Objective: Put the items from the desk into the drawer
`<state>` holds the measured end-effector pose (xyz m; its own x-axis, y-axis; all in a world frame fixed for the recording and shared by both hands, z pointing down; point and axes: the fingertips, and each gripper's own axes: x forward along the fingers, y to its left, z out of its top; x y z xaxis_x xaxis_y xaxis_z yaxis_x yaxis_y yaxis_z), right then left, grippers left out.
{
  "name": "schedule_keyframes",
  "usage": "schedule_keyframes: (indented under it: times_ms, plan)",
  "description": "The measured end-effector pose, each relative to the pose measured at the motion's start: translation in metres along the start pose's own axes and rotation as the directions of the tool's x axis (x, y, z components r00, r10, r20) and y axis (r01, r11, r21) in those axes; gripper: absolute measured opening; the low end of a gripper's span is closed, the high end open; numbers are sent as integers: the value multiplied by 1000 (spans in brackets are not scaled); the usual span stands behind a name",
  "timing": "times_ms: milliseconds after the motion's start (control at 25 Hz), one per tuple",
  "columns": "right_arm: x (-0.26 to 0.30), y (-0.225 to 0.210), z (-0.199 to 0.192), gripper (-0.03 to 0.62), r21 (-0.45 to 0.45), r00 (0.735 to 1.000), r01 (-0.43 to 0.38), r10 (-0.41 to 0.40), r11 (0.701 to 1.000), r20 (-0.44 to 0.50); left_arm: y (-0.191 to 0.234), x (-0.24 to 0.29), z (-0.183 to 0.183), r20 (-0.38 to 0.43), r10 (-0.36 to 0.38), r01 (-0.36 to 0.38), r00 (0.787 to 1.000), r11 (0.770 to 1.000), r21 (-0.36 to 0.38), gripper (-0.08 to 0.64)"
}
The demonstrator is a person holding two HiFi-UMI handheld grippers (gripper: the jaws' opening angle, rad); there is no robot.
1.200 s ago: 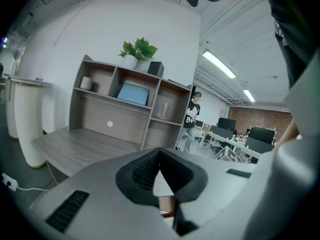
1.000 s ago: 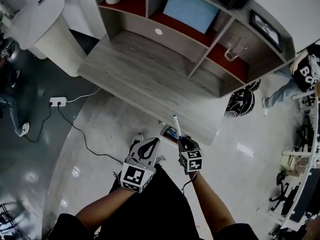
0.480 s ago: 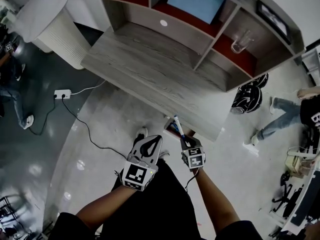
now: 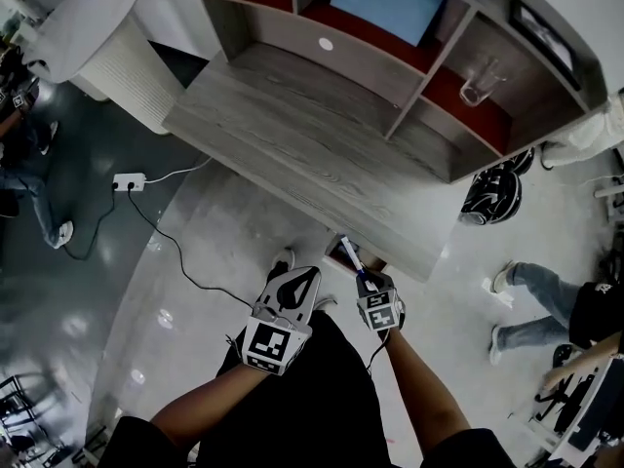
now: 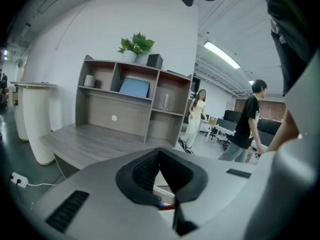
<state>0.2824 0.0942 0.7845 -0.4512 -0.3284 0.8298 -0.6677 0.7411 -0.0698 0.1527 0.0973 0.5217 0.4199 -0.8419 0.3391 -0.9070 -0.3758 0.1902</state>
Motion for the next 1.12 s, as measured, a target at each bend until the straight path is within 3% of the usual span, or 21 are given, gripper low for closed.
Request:
schedule_keyframes:
  times_ms: [120,1120]
  plan:
    - [10,-2,-8,82,-41,1000,-1,0,999,-21,2,3,-1,-2,14,-14,1000,1000,-3,3]
    - [65,-18,-55,83,-77,991,-6,-4,997,-133,0,15,-28,-42,39,-40,998,999,-5,4]
